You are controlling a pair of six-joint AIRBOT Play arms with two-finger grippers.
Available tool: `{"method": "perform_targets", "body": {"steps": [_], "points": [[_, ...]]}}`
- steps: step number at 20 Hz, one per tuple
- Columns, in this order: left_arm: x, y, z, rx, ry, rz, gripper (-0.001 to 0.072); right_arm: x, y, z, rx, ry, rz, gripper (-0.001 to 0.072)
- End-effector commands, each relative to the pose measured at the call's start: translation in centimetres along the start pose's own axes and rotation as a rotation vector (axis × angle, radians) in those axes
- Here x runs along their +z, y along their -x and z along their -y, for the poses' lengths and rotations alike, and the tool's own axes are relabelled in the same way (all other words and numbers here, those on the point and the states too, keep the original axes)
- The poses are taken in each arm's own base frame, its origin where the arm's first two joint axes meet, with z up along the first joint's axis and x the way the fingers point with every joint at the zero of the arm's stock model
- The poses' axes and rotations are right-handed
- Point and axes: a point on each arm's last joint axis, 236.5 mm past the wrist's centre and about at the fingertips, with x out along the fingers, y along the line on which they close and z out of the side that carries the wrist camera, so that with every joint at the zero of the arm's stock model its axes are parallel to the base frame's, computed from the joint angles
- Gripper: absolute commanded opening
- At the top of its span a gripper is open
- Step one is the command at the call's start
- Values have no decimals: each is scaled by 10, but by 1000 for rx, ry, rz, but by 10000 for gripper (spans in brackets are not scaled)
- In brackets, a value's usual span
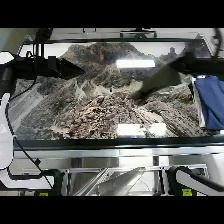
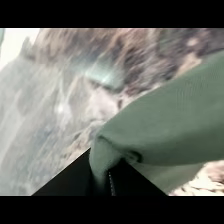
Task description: Fold the shirts.
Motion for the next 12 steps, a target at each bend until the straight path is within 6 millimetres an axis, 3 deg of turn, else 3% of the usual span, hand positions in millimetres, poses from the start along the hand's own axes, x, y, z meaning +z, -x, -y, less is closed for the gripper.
{"method": "perform_targets", "body": {"steps": [1,3,6,7,9,11,12], "points": [[-8,-20,8,-25,1,-45,1,15,91,26,-138,33,184,16],[-10,-31,12,-31,-4,-54,1,31,113,44,-169,22,264,16],[-3,-45,12,-22,-11,-30,1,70,109,75,-123,-3,379,17],[-1,-49,11,-17,-12,-19,0,102,110,88,-98,-3,493,20],[5,-51,6,2,-11,6,1,176,134,105,-35,-6,768,20],[8,-51,1,6,-4,15,1,218,155,106,10,46,843,20],[8,-51,-1,6,2,13,1,227,159,109,-20,94,830,19]]}}
